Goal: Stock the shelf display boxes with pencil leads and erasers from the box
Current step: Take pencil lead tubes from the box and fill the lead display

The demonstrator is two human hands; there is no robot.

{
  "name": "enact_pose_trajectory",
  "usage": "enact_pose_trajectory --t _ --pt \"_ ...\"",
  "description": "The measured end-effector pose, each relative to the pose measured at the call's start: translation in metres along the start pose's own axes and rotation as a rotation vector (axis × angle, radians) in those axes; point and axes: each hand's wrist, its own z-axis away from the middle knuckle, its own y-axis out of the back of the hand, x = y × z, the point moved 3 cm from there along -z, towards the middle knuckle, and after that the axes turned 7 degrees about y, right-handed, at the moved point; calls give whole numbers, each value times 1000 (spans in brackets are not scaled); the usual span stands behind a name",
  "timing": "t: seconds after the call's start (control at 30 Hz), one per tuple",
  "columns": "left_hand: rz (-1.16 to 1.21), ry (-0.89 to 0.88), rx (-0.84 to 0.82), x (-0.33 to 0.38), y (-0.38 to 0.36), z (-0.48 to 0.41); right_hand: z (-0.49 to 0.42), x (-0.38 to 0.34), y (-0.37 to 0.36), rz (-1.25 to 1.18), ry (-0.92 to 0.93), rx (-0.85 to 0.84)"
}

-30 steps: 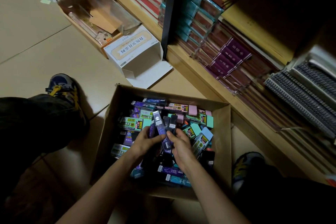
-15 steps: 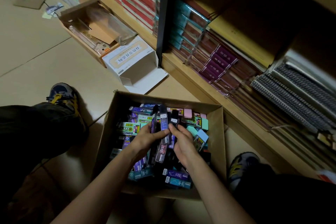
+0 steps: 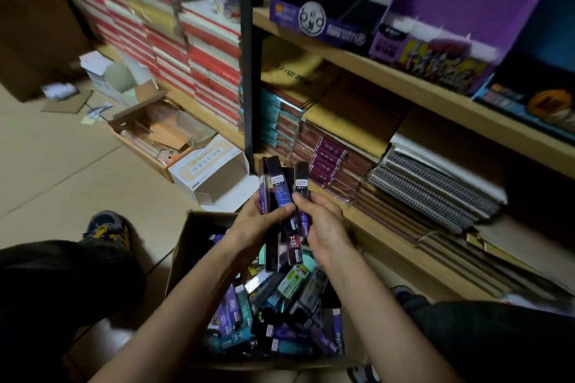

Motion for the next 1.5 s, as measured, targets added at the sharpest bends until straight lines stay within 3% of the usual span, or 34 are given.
enact_pose_trajectory --t 0.1,0.3,0.47,0.6,0.93,1.3,1.5 --pt "-19 -68 -62 33 -19 13 18 -36 -13 56 118 26" --pt "-138 -182 -10 82 -43 34 55 -94 -40 159 316 5" --pt "-176 -219 -24 120 -59 48 78 -144 -49 454 516 -39" --pt "-194 -243 -54 157 -64 48 74 -182 -52 625 573 -88" --pt "-79 -344 -43 222 -27 20 -8 -295 -95 445 755 7" --pt "-90 -366 38 223 21 -2 -144 -316 -148 785 950 276" --pt "-92 -379 89 221 31 -6 -167 -310 -146 928 985 282"
